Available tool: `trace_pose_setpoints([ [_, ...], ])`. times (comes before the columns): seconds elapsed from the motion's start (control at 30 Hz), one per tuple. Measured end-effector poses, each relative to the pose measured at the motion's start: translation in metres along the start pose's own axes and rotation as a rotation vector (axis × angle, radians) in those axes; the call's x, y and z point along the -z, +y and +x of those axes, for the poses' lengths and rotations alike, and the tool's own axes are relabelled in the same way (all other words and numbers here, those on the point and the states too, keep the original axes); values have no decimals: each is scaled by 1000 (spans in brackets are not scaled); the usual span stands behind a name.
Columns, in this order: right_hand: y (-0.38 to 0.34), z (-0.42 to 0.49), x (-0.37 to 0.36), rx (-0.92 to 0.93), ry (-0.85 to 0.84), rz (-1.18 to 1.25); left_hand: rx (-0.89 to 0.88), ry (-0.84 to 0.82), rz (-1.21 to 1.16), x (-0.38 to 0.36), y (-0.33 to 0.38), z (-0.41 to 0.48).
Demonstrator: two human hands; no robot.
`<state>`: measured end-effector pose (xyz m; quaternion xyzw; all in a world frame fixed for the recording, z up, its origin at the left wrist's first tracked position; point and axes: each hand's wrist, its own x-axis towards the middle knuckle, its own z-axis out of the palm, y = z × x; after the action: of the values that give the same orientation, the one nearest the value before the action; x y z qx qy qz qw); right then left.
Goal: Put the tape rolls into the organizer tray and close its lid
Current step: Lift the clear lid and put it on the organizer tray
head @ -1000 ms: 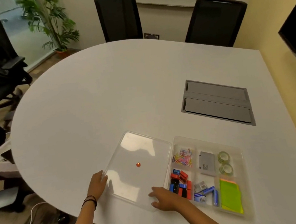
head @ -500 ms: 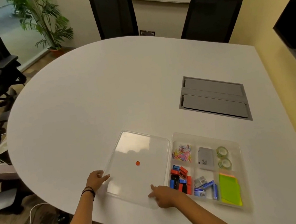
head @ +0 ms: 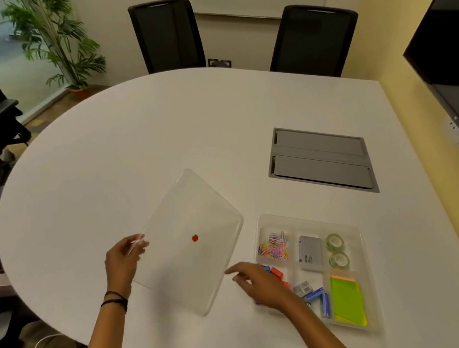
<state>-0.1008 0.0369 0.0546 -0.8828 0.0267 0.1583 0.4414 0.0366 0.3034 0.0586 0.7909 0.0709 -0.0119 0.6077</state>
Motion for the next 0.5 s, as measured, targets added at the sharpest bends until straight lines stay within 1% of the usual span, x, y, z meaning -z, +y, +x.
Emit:
trace_pose_setpoints([
  [0.1,-4,-5,27,32,119,75,-153,17,7,3,34,-5],
  [0.23,-5,-20,62,53,280,143,-362,52,86,5,72,-18],
  [0.33,-4,-35,86,95,430,154,-468,48,117,4,99,-28],
  [0.4,-3,-45,102,134,541,140,-543,2,144,0,120,-34],
  [0.5,3,-58,119,154,704,113,-658,-125,176,-9,152,-46],
])
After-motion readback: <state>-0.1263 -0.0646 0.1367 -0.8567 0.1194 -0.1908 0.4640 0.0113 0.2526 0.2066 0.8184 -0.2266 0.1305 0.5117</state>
